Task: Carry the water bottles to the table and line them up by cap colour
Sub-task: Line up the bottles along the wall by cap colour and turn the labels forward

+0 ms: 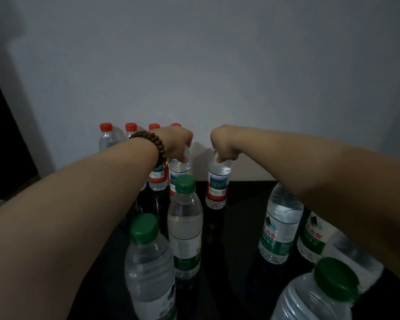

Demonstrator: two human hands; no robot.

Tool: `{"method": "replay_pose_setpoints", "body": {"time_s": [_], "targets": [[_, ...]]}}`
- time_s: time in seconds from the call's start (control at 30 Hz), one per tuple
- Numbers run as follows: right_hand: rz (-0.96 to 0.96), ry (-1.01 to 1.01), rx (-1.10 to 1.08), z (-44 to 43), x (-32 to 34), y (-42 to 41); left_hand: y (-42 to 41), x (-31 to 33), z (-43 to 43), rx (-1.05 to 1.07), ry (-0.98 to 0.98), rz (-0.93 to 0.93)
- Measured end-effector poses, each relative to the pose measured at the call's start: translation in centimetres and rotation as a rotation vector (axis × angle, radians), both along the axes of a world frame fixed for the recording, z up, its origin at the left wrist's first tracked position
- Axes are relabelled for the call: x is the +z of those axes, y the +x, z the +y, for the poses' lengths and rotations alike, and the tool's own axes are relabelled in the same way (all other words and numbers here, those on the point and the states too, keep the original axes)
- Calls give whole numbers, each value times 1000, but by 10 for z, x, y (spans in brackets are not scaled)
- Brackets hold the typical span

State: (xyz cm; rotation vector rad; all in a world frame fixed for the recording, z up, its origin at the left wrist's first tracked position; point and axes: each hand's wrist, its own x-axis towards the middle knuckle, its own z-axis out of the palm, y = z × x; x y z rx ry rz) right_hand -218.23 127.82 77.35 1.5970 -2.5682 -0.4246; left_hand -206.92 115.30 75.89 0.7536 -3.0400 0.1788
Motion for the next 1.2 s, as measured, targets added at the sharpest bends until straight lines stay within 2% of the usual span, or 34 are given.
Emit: {"method": "replay_pose_setpoints", "body": {"time_s": [0.2, 0.33, 0.77, 1.1, 1.2], "targets": [[11, 7, -26, -24, -2, -23, -37, 1, -9, -40, -28, -17], [13, 15, -30, -31, -3, -35, -51, -3, -18, -52, 37, -11], [92, 46, 70, -46, -1, -47, -84, -6, -23, -12, -6, 39], [41, 25, 91, -52, 0, -51, -82, -5, -21, 27, 68, 131], [-7, -37, 57, -49, -1, -52, -79, -2, -18, 39, 110, 166]]}}
